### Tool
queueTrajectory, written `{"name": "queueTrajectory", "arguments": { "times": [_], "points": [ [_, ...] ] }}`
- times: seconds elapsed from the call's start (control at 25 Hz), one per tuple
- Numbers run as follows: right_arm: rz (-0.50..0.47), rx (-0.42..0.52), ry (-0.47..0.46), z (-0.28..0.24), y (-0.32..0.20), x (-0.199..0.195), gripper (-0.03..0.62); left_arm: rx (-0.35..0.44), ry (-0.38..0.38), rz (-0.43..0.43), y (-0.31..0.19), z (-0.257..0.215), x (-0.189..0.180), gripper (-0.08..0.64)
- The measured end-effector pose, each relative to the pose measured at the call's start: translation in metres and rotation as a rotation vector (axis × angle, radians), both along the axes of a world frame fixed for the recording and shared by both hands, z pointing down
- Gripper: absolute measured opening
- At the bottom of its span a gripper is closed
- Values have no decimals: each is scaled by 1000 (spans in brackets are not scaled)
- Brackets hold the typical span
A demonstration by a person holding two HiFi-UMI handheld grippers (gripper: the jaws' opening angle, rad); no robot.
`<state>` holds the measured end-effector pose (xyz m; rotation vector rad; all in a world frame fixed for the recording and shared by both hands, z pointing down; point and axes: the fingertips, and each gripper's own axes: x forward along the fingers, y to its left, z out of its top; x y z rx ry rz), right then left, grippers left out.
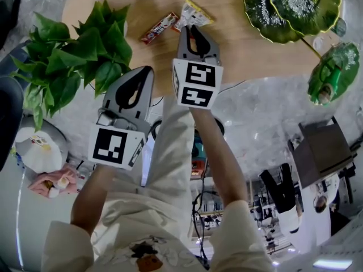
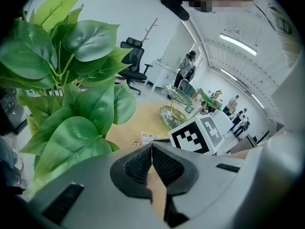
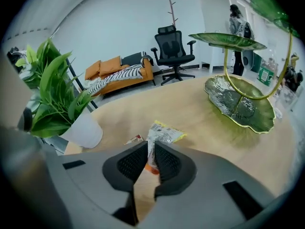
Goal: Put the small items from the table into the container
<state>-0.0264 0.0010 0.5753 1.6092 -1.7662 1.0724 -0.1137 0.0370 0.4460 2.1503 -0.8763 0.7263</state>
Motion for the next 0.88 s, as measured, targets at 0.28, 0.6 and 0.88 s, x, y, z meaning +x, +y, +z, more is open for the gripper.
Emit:
{"name": "queueTrajectory", "arguments": {
  "times": [0.28,0.6,0.88],
  "points": [
    [-17,-17,-2,1,5,1,6,2,-1,2,-1,-1,1,9],
    [-13,4,-4,-14,5,12,5,6,-7,1,-2,-6,5,9],
    [-1,28,-20,-32,5,23,6,4,-7,-1,-2,-15,16,9]
  ]
}}
